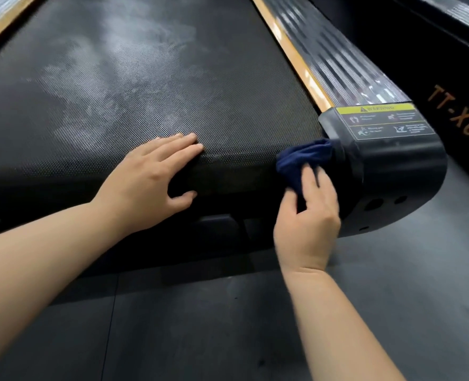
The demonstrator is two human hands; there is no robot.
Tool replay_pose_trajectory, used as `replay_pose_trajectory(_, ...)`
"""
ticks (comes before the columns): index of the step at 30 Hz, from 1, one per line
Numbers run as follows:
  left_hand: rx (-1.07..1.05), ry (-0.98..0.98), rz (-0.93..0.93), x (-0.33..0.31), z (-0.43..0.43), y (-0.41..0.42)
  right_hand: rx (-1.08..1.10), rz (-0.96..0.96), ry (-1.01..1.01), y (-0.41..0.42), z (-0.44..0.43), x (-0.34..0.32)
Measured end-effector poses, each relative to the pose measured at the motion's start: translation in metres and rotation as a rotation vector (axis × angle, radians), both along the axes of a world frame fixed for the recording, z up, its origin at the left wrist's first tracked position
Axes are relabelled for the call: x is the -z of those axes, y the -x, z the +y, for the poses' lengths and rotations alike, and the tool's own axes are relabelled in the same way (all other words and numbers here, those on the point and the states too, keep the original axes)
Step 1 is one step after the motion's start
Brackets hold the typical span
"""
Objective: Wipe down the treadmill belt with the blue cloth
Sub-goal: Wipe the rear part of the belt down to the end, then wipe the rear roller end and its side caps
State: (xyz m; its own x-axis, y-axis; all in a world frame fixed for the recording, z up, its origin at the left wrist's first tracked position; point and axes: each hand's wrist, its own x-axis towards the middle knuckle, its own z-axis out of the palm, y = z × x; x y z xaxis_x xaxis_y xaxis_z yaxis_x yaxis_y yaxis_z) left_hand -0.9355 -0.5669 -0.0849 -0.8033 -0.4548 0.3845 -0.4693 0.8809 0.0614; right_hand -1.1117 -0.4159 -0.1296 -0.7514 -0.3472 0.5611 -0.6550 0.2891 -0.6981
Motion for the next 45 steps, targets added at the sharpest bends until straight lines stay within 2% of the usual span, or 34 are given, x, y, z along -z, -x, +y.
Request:
replay_pose_trajectory(2,-0.011,-0.016,0.016,0.0,0.001,0.001,-0.11,0.043,-0.004,-0.032,-0.015,-0.002)
replay_pose_trajectory(4,-0.008,-0.037,0.0,-0.003,0.001,0.0,-0.314,0.081,-0.001,-0.068,-0.03,-0.006)
replay_pose_trajectory(7,-0.032,-0.018,-0.03,-0.006,-0.001,-0.014,-0.509,0.129,-0.007,-0.078,-0.039,-0.013)
replay_pose_trajectory(10,-0.136,0.011,-0.033,-0.007,-0.008,-0.045,-0.367,0.16,0.0,-0.047,-0.031,-0.014)
replay_pose_trajectory(12,-0.184,0.002,-0.007,-0.007,-0.01,-0.064,-0.154,0.081,0.042,-0.023,-0.027,-0.016)
replay_pose_trajectory(14,-0.189,0.008,0.021,-0.005,-0.011,-0.073,-0.064,0.03,0.049,-0.025,-0.034,-0.024)
replay_pose_trajectory(15,-0.183,0.011,0.032,-0.004,-0.012,-0.074,-0.108,0.063,0.028,-0.037,-0.044,-0.028)
replay_pose_trajectory(18,-0.148,0.021,0.031,-0.003,-0.016,-0.074,-0.434,0.211,-0.046,-0.098,-0.073,-0.038)
replay_pose_trajectory(20,-0.116,0.035,0.018,-0.003,-0.021,-0.078,-0.573,0.23,-0.066,-0.112,-0.081,-0.043)
replay_pose_trajectory(22,-0.124,0.034,0.022,-0.005,-0.024,-0.085,-0.577,0.231,-0.071,-0.089,-0.075,-0.045)
replay_pose_trajectory(25,-0.158,0.032,0.057,-0.003,-0.026,-0.1,-0.329,0.21,-0.087,-0.033,-0.047,-0.04)
replay_pose_trajectory(27,-0.167,0.034,0.064,0.001,-0.026,-0.105,-0.235,0.16,-0.089,-0.025,-0.04,-0.042)
replay_pose_trajectory(29,-0.172,0.042,0.08,0.003,-0.025,-0.104,-0.355,0.209,-0.138,-0.056,-0.056,-0.043)
replay_pose_trajectory(31,-0.146,0.048,0.094,-0.002,-0.022,-0.099,-0.589,0.224,-0.165,-0.099,-0.074,-0.046)
replay_pose_trajectory(33,-0.054,0.055,0.08,-0.006,-0.017,-0.09,-0.747,0.119,-0.171,-0.121,-0.081,-0.051)
replay_pose_trajectory(37,0.12,0.107,0.081,-0.007,-0.011,-0.067,-0.867,-0.35,-0.189,-0.085,-0.063,-0.055)
replay_pose_trajectory(39,0.096,0.135,0.091,-0.006,-0.009,-0.057,-0.796,-0.352,-0.165,-0.059,-0.049,-0.054)
replay_pose_trajectory(42,0.038,0.17,0.086,0.001,0.003,-0.034,-0.433,-0.201,-0.076,-0.021,-0.045,-0.049)
replay_pose_trajectory(45,0.021,0.282,-0.011,-0.003,0.012,-0.011,-0.271,-0.091,-0.059,-0.014,-0.054,-0.048)
